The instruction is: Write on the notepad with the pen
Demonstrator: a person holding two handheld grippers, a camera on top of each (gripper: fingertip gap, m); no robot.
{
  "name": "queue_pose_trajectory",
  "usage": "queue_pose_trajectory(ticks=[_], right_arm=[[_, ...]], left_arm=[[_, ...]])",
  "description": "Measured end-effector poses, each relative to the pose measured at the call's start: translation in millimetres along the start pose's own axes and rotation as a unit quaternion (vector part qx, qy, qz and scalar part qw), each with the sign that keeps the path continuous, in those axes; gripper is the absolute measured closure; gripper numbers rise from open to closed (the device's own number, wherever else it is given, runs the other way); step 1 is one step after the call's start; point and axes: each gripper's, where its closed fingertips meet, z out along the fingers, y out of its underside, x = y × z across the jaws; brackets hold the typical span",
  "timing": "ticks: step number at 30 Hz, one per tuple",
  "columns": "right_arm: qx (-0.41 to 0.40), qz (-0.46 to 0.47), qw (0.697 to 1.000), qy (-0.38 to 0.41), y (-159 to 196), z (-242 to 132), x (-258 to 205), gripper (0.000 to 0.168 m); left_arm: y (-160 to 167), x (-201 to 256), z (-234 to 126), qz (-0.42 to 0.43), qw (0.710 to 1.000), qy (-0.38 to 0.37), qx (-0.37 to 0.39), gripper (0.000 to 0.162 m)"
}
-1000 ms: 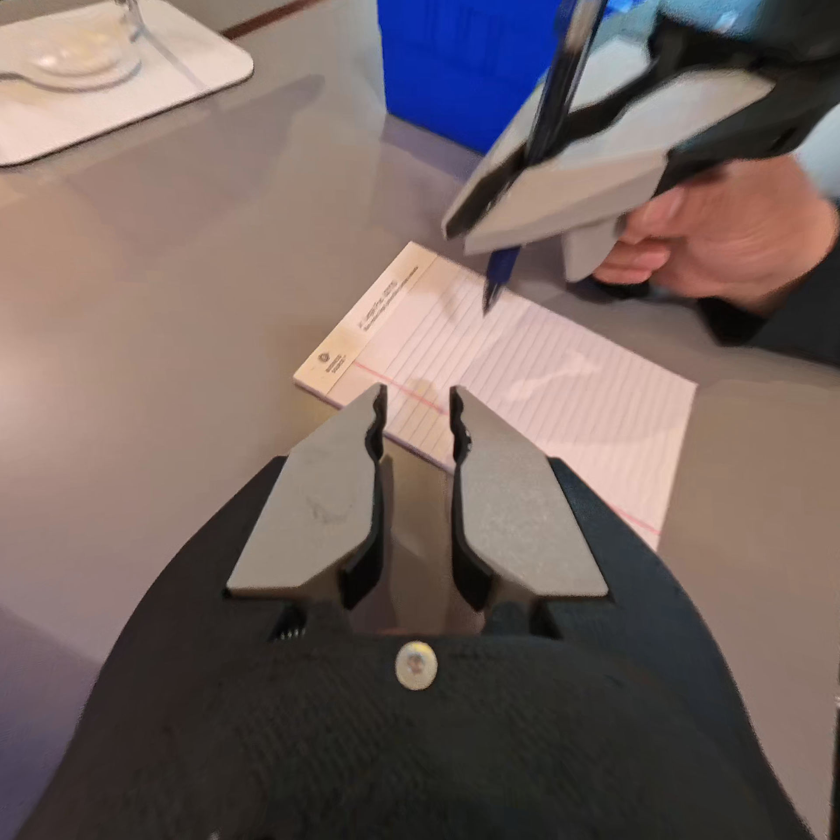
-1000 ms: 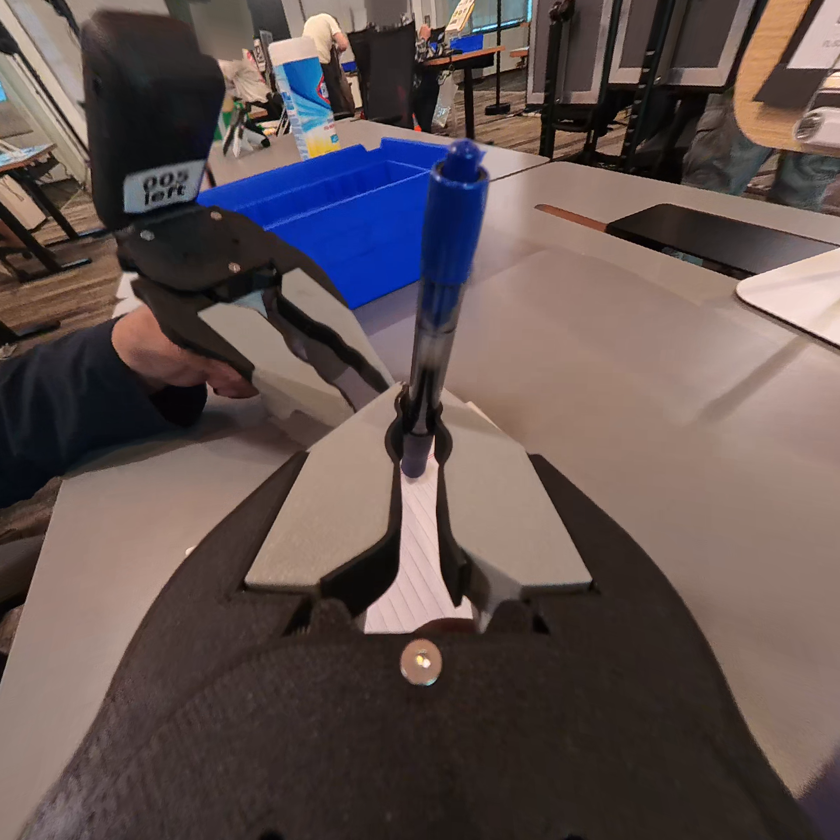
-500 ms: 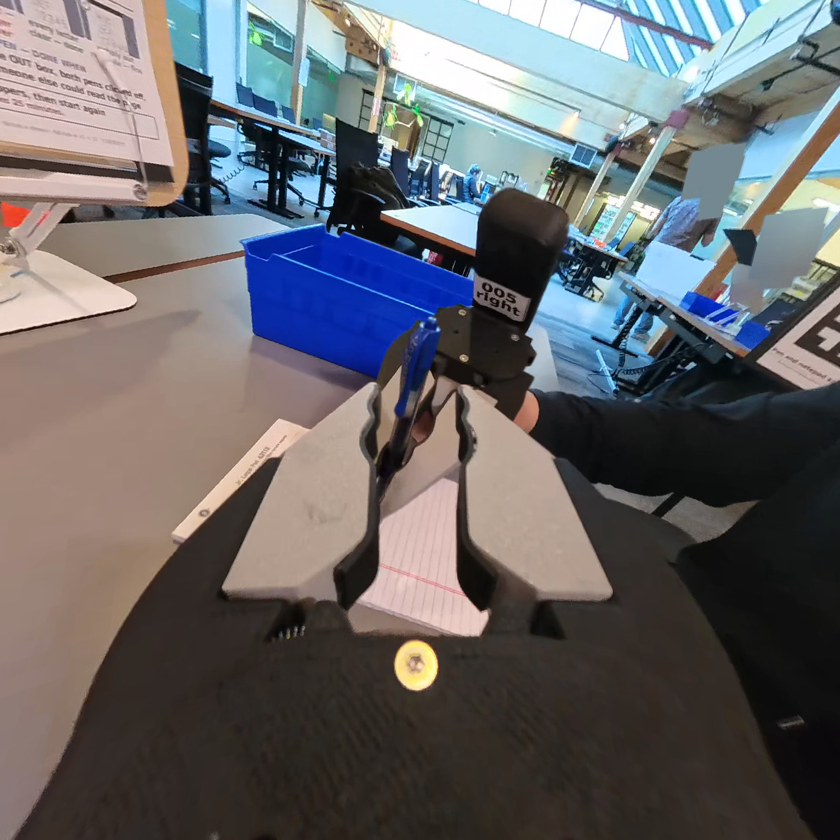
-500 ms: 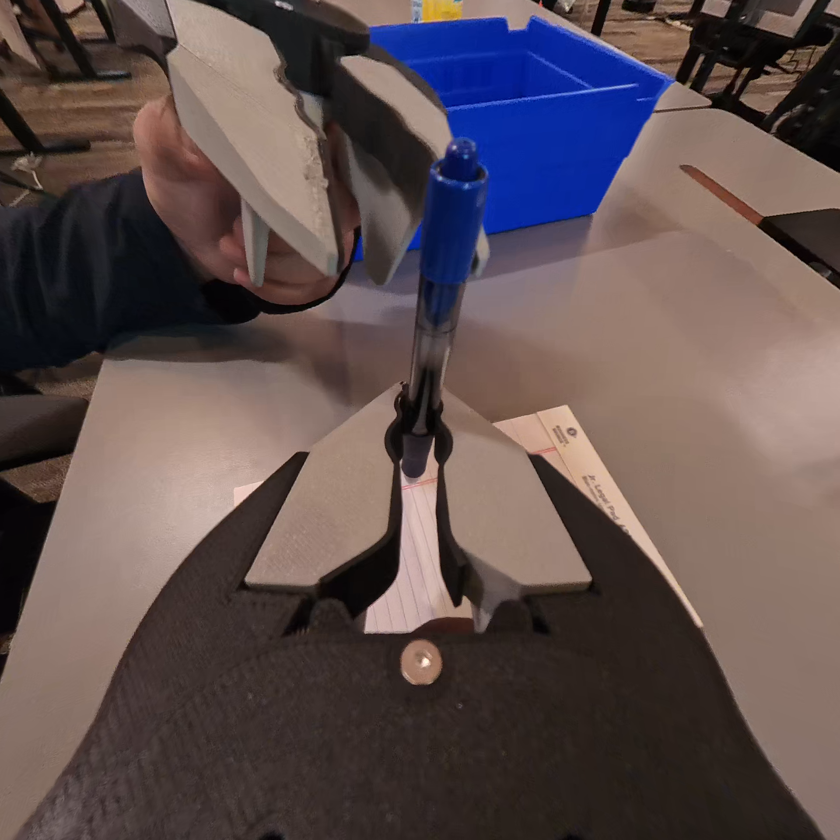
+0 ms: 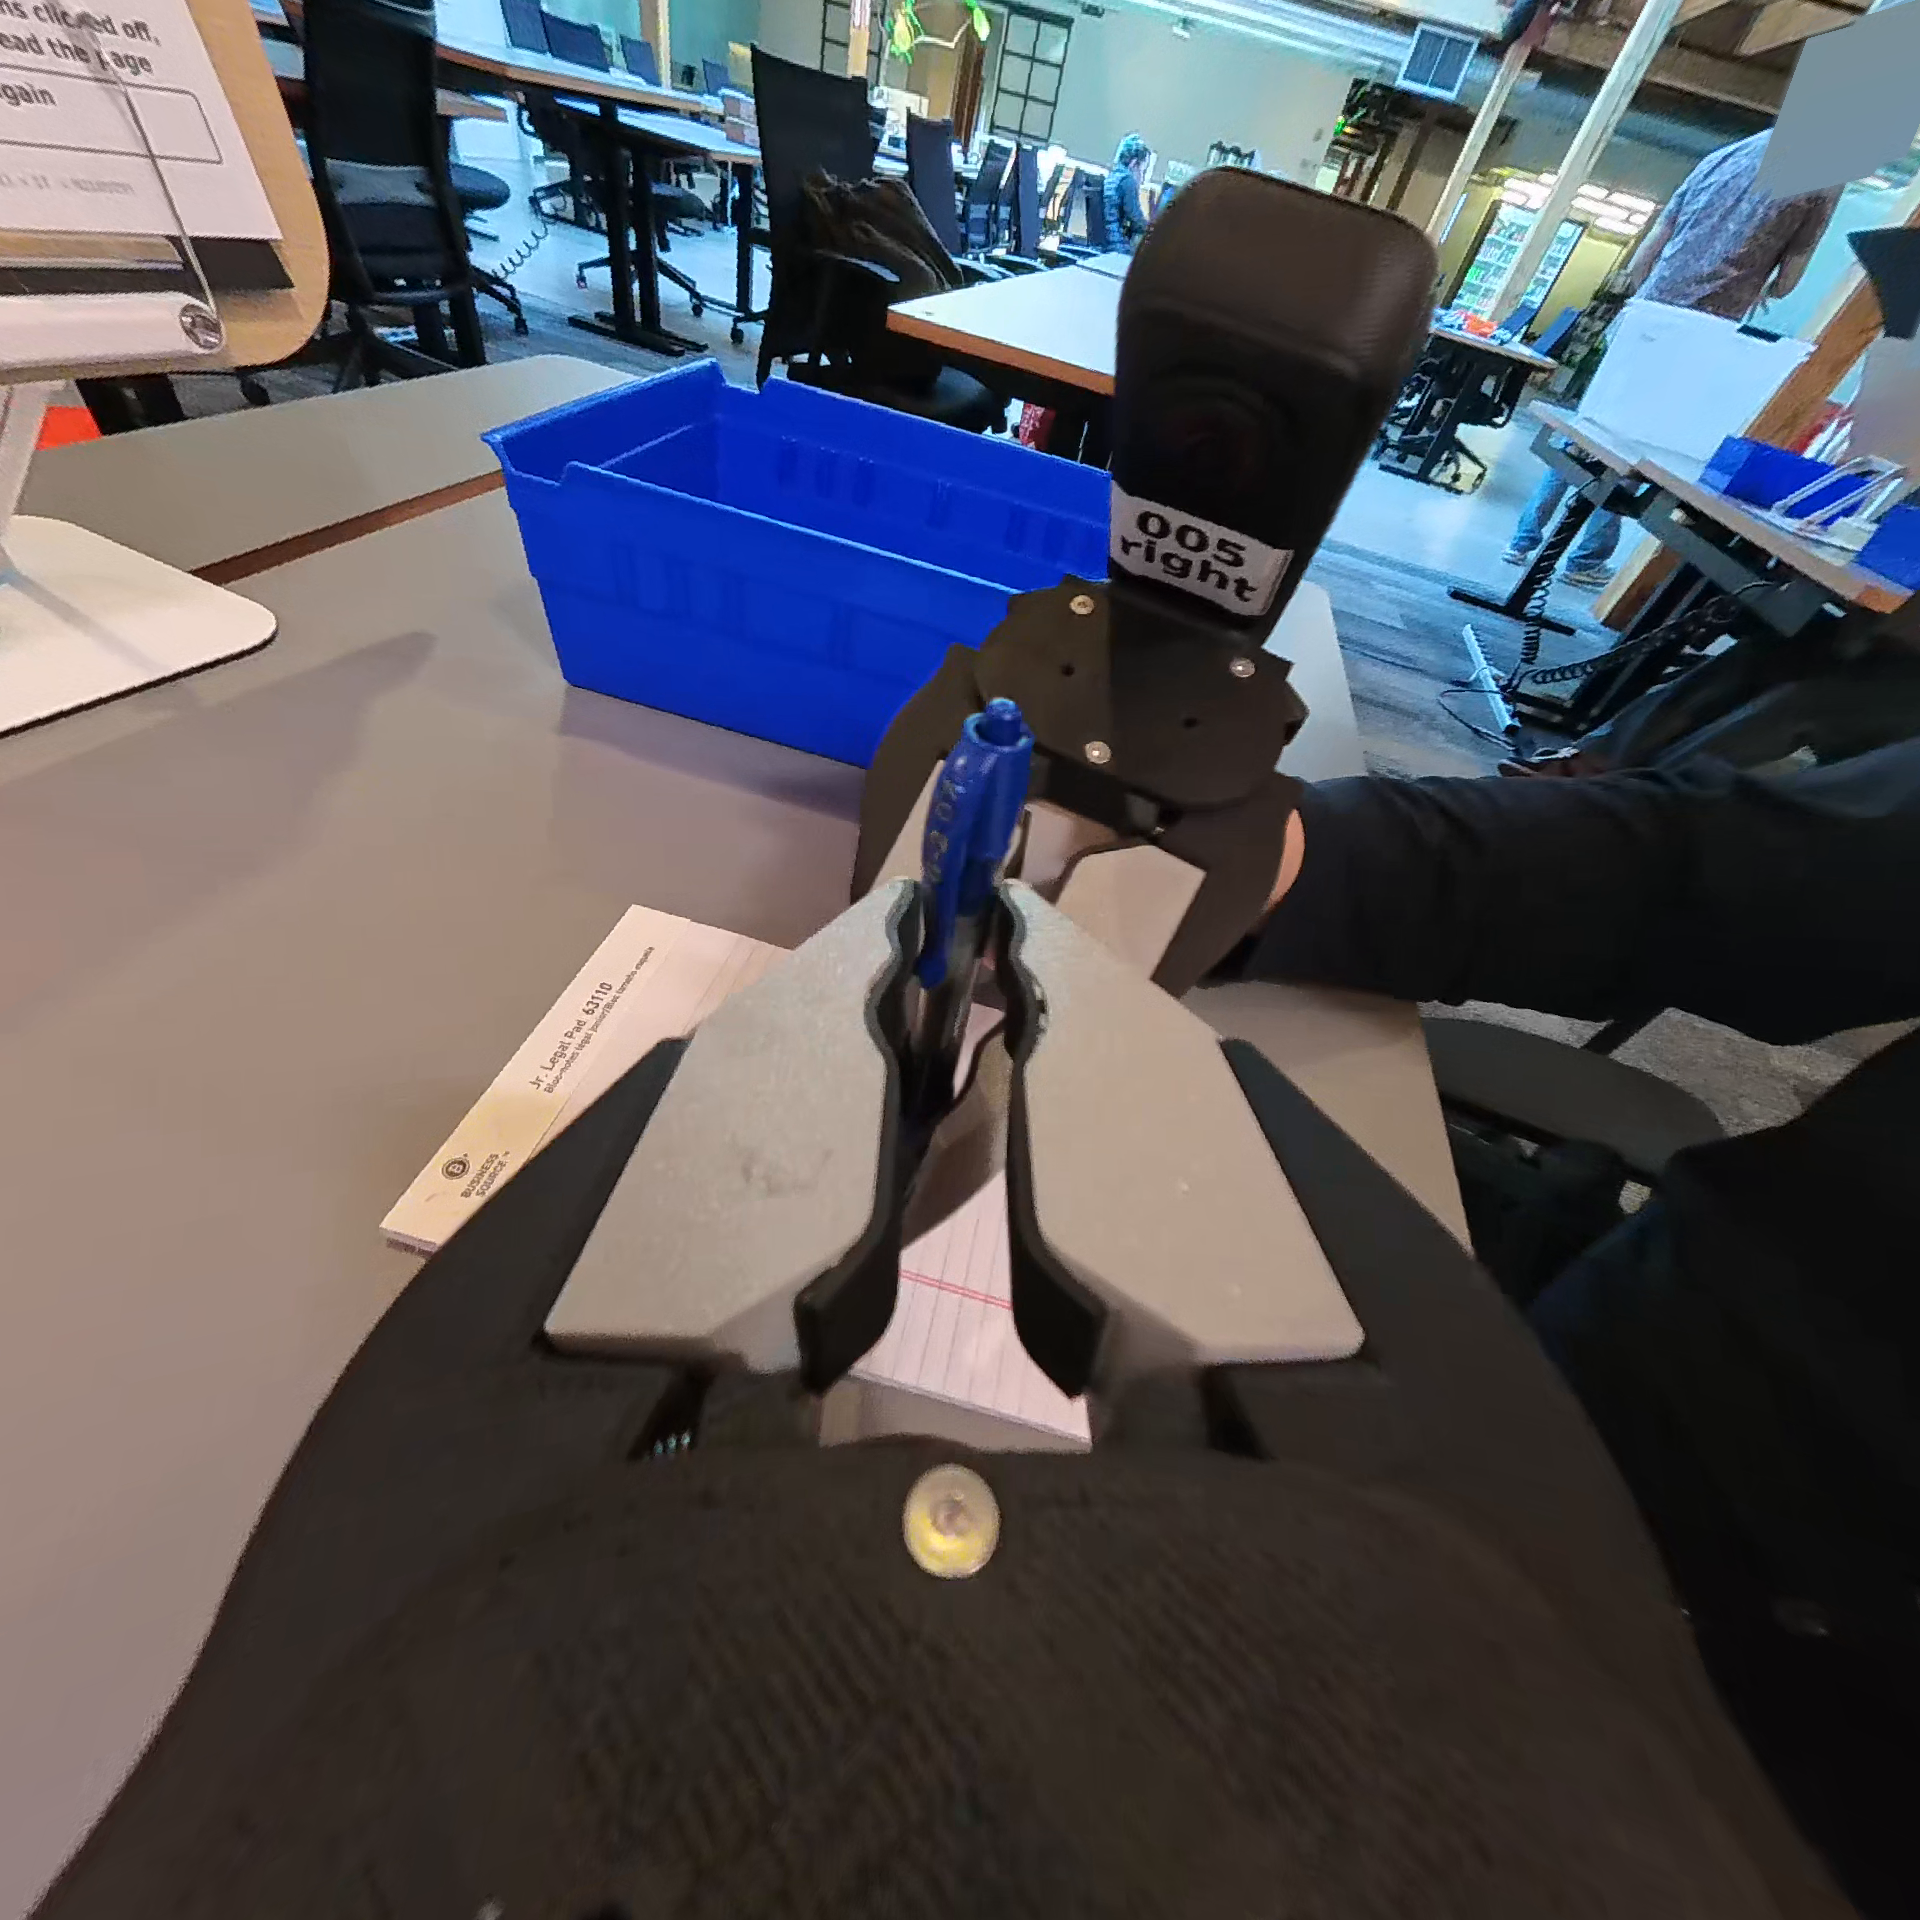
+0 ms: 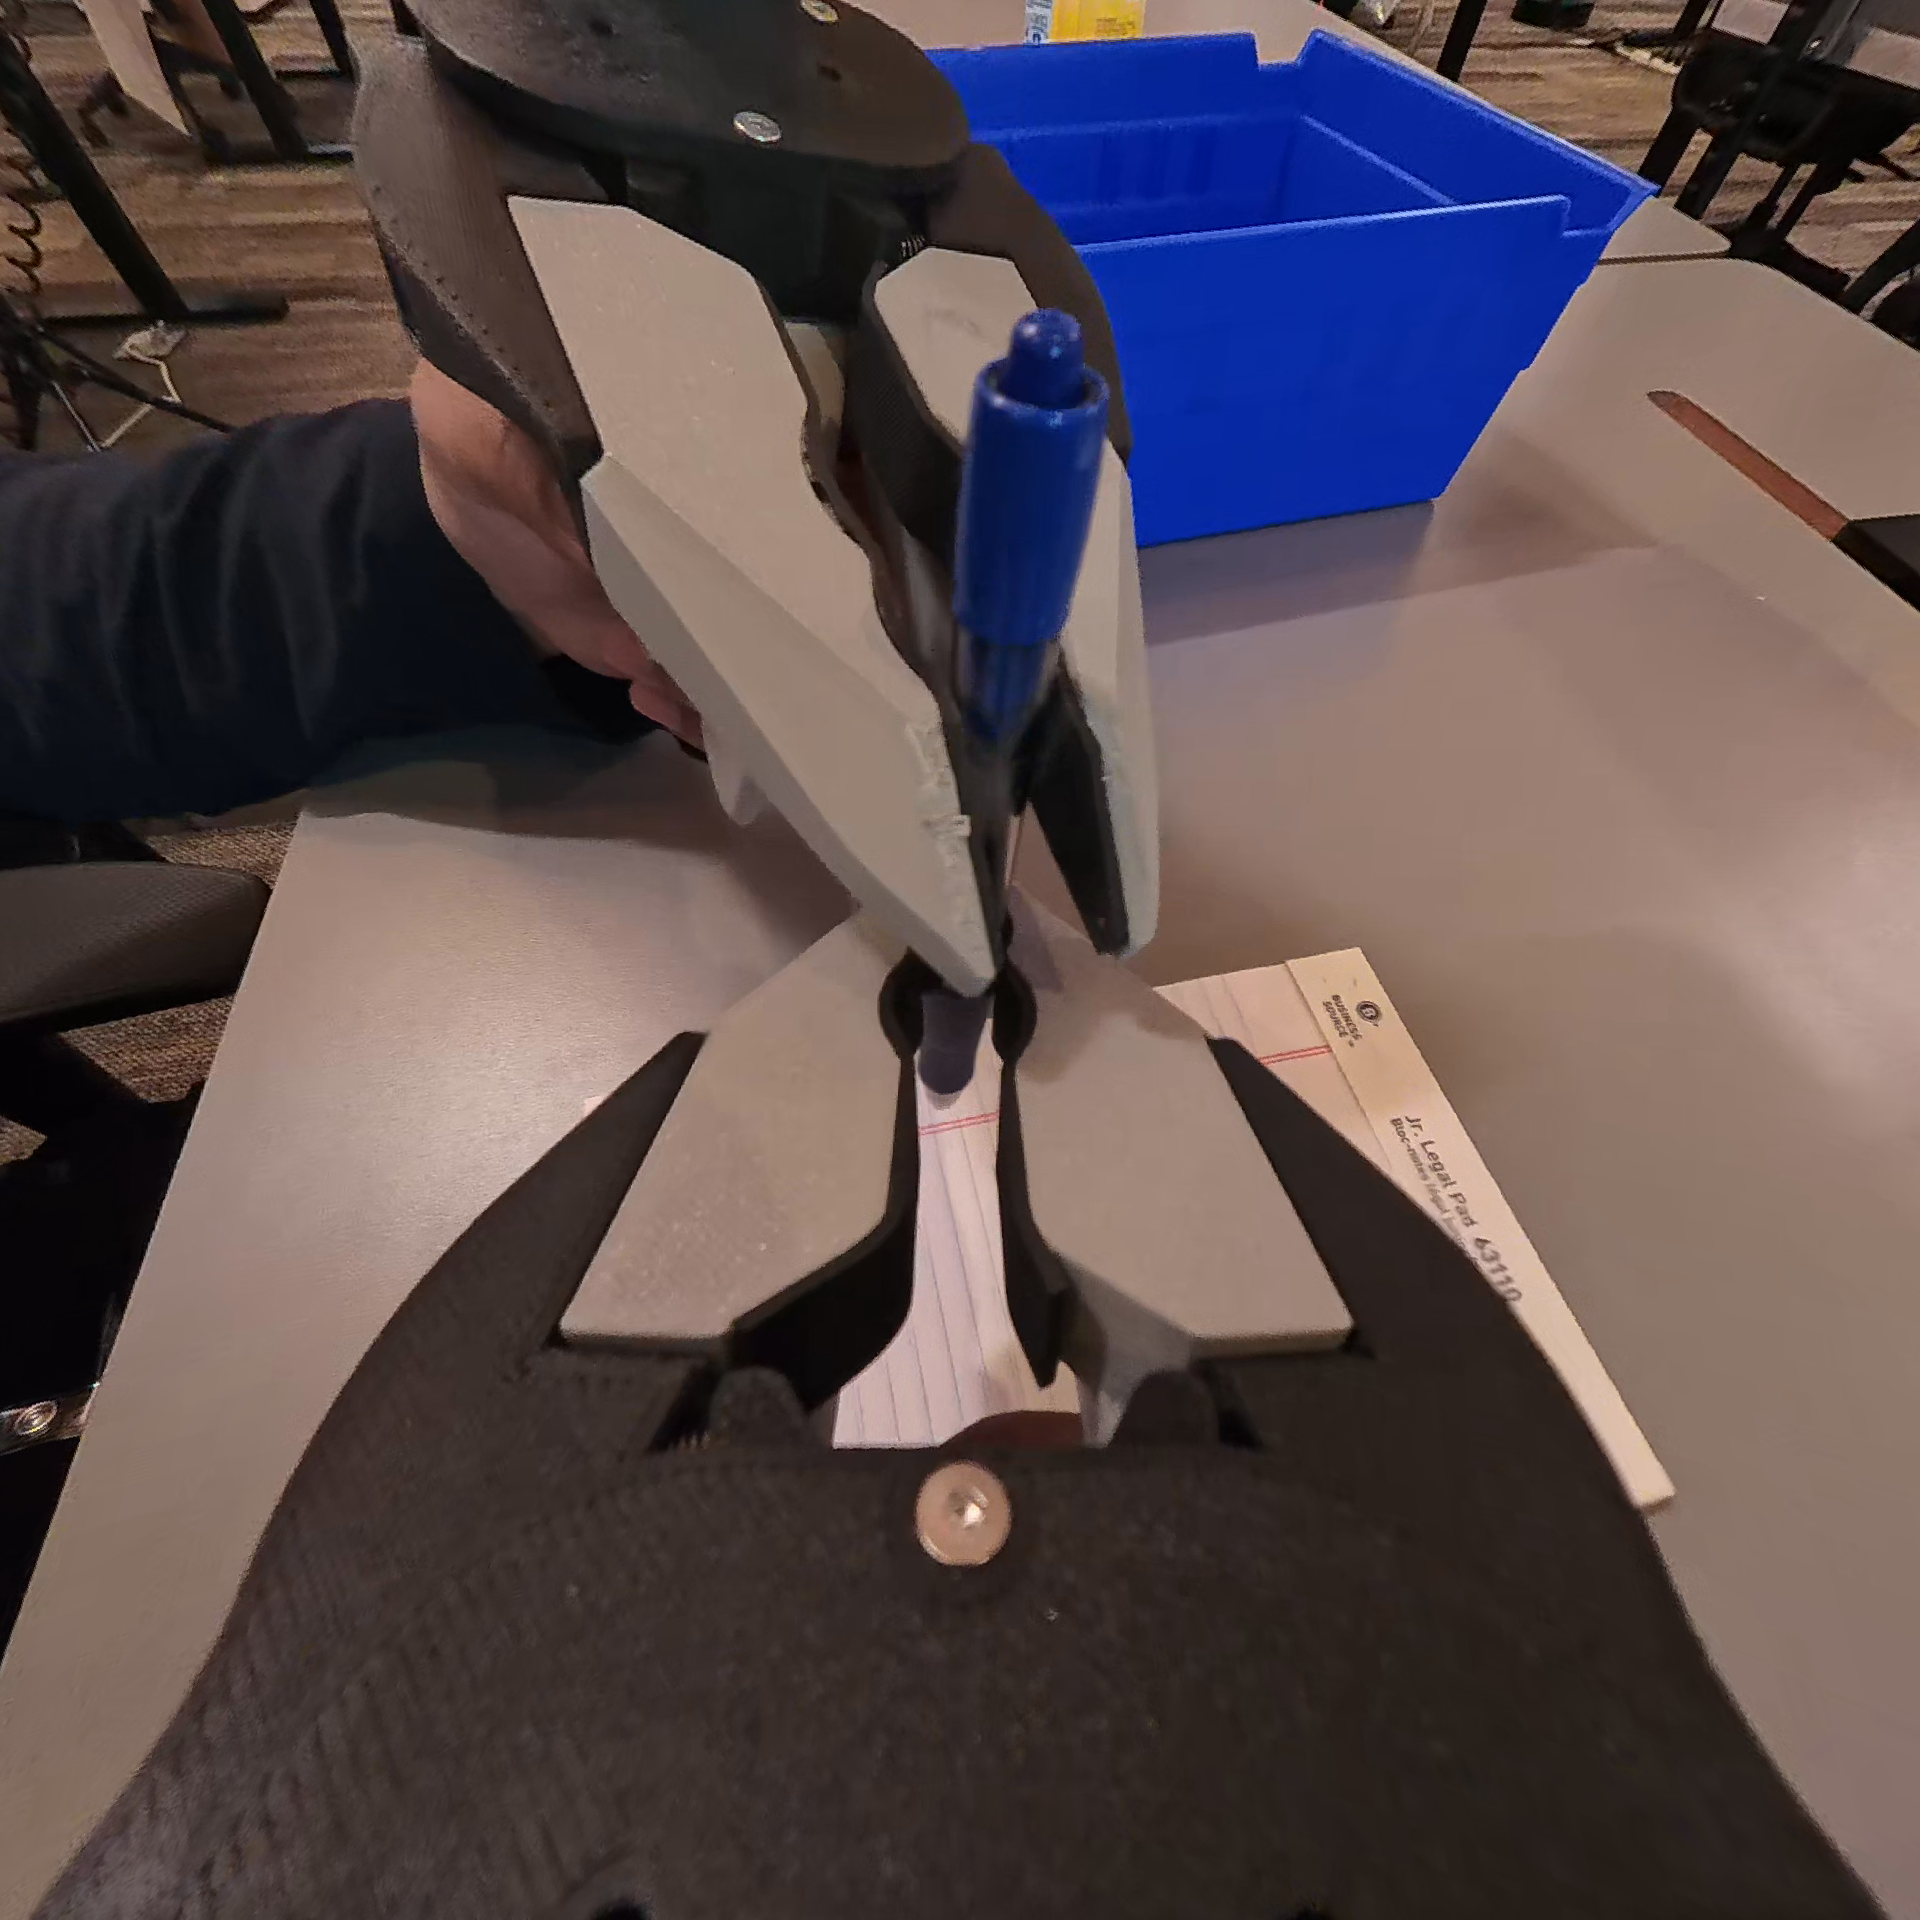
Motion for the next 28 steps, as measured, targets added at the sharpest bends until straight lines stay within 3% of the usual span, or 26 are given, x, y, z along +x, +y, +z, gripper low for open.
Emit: queue_pose_trajectory(ticks=[1, 7, 15, 28], right_arm=[[0.001, 0.001, 1.0, -0.005, 0, 0, -1, 0.164], [0.028, 0.012, 0.999, -0.024, -7, -2, -5, 0.165], [-0.006, -0.001, 1.0, -0.017, 4, 3, -6, 0.162], [-0.007, 0.002, 1.0, -0.02, 5, 10, -9, 0.16]], left_arm=[[0, 0, 0, 0.003, 1.0, -0.001, -0.002, 0.152], [-5, 0, -4, 0.026, 1.0, -0.015, 0.005, 0.155], [2, 1, -1, 0.045, 0.998, -0.028, -0.021, 0.155], [-6, 7, -1, 0.036, 0.999, -0.015, 0.002, 0.155]])
